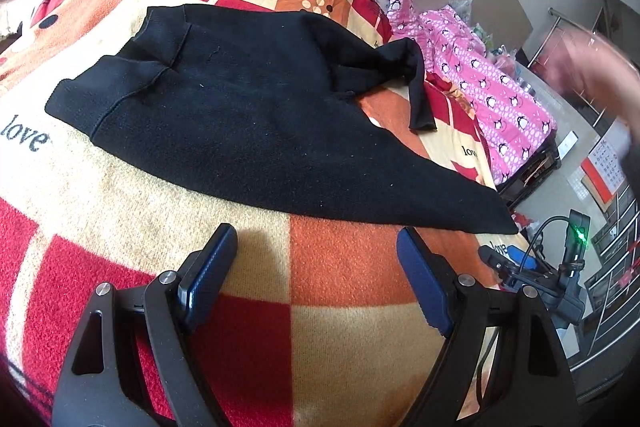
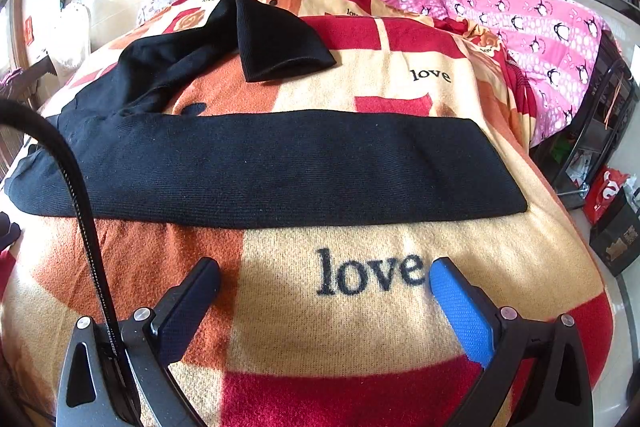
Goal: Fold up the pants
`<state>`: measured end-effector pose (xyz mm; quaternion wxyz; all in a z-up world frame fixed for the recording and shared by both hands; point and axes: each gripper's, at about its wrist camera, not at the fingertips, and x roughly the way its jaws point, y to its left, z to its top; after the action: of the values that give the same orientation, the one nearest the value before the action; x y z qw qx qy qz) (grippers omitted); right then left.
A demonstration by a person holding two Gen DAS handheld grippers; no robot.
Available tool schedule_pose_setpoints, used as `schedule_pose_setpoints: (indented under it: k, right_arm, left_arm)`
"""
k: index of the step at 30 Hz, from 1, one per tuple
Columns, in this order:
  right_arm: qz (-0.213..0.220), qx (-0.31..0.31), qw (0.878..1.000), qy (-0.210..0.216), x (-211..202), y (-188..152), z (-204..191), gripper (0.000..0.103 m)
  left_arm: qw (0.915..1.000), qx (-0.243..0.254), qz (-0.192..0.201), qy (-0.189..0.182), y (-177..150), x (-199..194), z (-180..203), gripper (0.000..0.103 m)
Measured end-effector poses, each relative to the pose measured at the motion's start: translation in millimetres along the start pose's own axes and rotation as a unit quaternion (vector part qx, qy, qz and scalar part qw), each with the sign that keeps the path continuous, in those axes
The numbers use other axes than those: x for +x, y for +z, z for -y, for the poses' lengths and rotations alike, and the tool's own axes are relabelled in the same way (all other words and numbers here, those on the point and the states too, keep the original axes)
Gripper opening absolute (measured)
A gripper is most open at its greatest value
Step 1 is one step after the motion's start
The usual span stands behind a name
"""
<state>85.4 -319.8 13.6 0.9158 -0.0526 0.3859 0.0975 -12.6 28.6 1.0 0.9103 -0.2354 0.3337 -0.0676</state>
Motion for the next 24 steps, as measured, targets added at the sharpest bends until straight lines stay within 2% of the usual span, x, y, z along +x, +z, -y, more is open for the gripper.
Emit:
schedule_pose_setpoints:
  k: [3, 7, 10, 12, 13, 15, 18, 21, 24]
  right_arm:
    - [0.000, 0.000, 1.000, 0.000, -1, 0, 1, 0.103]
    - [0.000, 0.000, 1.000, 0.000, -1, -1, 1, 0.103]
    - [0.000, 0.000, 1.000, 0.000, -1, -1, 1, 0.103]
    - [0.000, 0.000, 1.000, 0.000, -1, -1, 1, 0.103]
    - [0.000, 0.000, 1.000, 0.000, -1, -1, 1, 0.103]
    - [0.000, 0.001, 1.000, -0.001, -1, 0, 1, 0.103]
    - [0.001, 0.001, 1.000, -0.001, -1, -2, 0, 0.103]
    - [0.001, 0.001, 1.000, -0.001, -1, -2, 0, 0.103]
    - [0.000, 0.000, 1.000, 0.000, -1, -1, 0, 0.103]
  left_arm:
    - [0.9995, -0.031, 0.006, -0.009, 5, -16, -12, 0.082]
    - [0.9927, -0.106, 0.056, 0.010, 19, -54, -52, 0.082]
    - [0.9795, -0.193, 0.045, 0.038, 31, -60, -94, 0.082]
    - [0.9691, -0.245, 0.016, 0.024, 38, -50, -115, 0.082]
    - [0.9645, -0.263, 0.017, 0.012, 43, -47, -121, 0.082]
    - [0.9600, -0.279, 0.016, -0.004, 57, -38, -127, 0.082]
    - [0.9482, -0.317, 0.002, -0.021, 70, -19, -139, 0.082]
    - [0.9467, -0.321, 0.006, -0.024, 81, -11, -144, 0.082]
    - [0.9536, -0.300, 0.029, -0.008, 77, -15, -138, 0.082]
